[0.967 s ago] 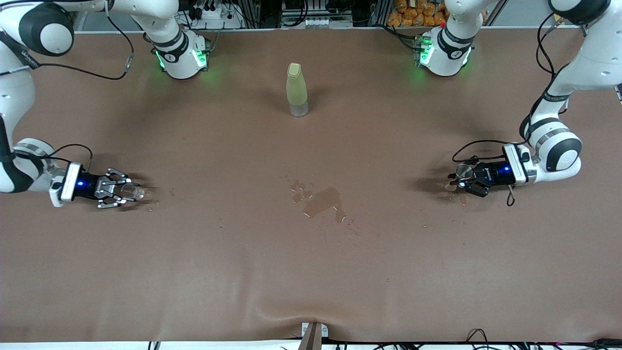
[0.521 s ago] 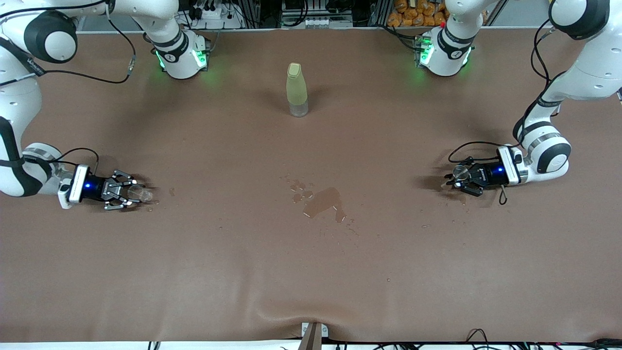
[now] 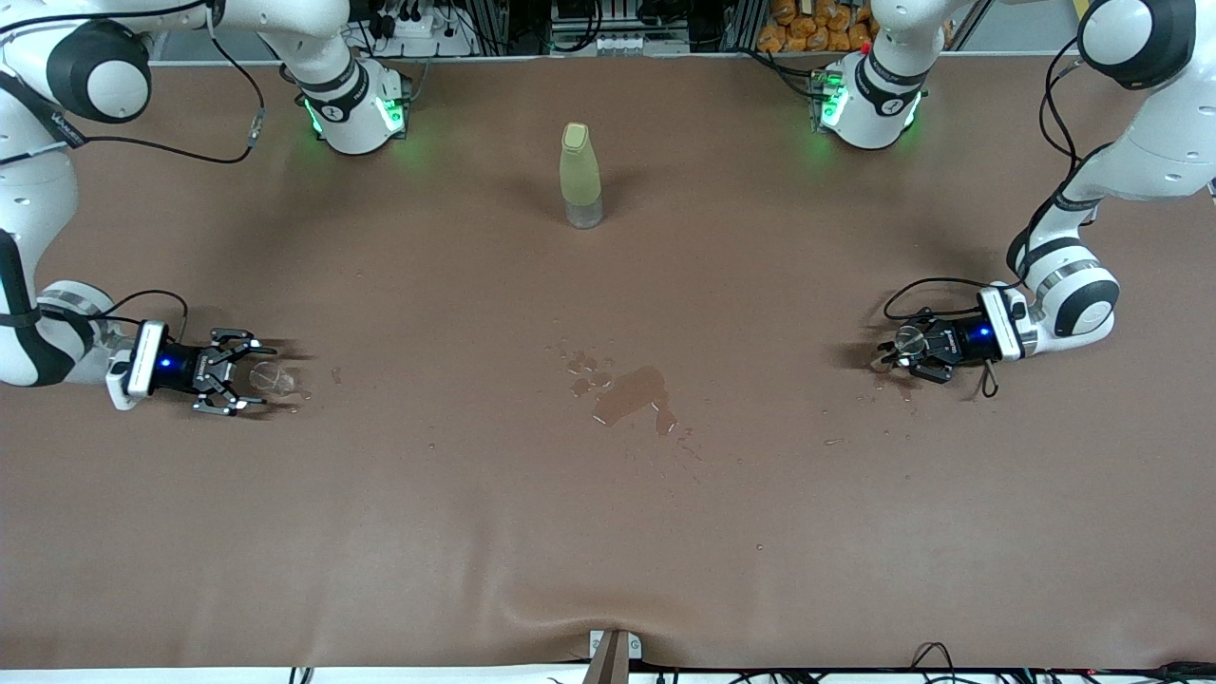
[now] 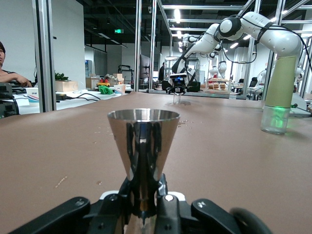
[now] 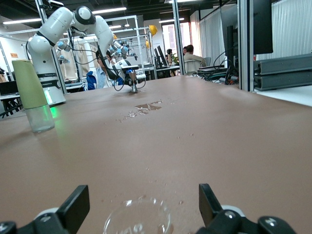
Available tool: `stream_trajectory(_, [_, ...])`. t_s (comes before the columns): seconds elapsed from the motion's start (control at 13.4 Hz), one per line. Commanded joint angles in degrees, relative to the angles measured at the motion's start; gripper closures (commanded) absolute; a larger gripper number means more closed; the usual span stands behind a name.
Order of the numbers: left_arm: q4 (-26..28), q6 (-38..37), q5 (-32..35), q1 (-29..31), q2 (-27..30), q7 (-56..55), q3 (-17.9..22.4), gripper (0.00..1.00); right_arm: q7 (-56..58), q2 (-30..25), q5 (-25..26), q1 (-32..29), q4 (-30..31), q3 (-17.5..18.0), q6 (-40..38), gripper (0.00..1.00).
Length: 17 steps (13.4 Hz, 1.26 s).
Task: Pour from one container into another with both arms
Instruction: 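Lower the beaker and jigger onto the table with both grippers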
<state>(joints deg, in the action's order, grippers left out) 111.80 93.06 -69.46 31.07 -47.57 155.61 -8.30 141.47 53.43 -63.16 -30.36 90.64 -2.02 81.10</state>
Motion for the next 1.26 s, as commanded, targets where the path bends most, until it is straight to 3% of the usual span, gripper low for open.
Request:
stream_trajectory(0.0, [-1.14, -1.21, 1.69, 0.30, -0.85, 2.41, -0.14, 1.00, -10.89, -2.10, 2.33, -0.92, -1.51, 0.44, -2.60, 0.00])
stream_trajectory(0.3, [-1.05, -1.21, 1.87, 0.30, -0.94, 2.41, -0.14, 0.92, -32.59, -5.52, 5.41, 0.74, -9.67, 0.79, -6.29, 0.00])
stream_trajectory(0.45, [-1.05, -1.13, 2.04, 0.30, -0.94, 2.32, -0.14, 0.64, -47.62, -7.89, 7.69, 1.97, -14.24, 1.05, -9.89, 0.00])
stream_trajectory(0.59, [-1.05, -1.13, 3.00, 0.30, -0.94, 2.41, -0.14, 0.51, -56.87, -12.36, 9.19, 4.24, -16.10, 0.79, -10.26, 0.00])
stream_trajectory(0.82, [-1.14, -1.13, 3.45, 0.30, -0.51, 2.33, 0.47, 0.28, -72.86, -23.61, 16.30, 9.08, -15.85, 0.70, -6.15, 0.00])
stream_trajectory(0.97, [-1.75, -0.69, 5.64, 0.48, 0.72, 1.28, 1.52, 0.00, -77.20, -26.96, 19.89, 12.50, -16.02, 0.35, -5.16, 0.00])
stream_trajectory(1.19, [-1.76, 0.36, 8.09, 0.04, 4.58, -1.19, 3.46, 0.00, -90.17, -36.78, 34.03, 19.35, -10.17, 0.44, 3.60, 0.00])
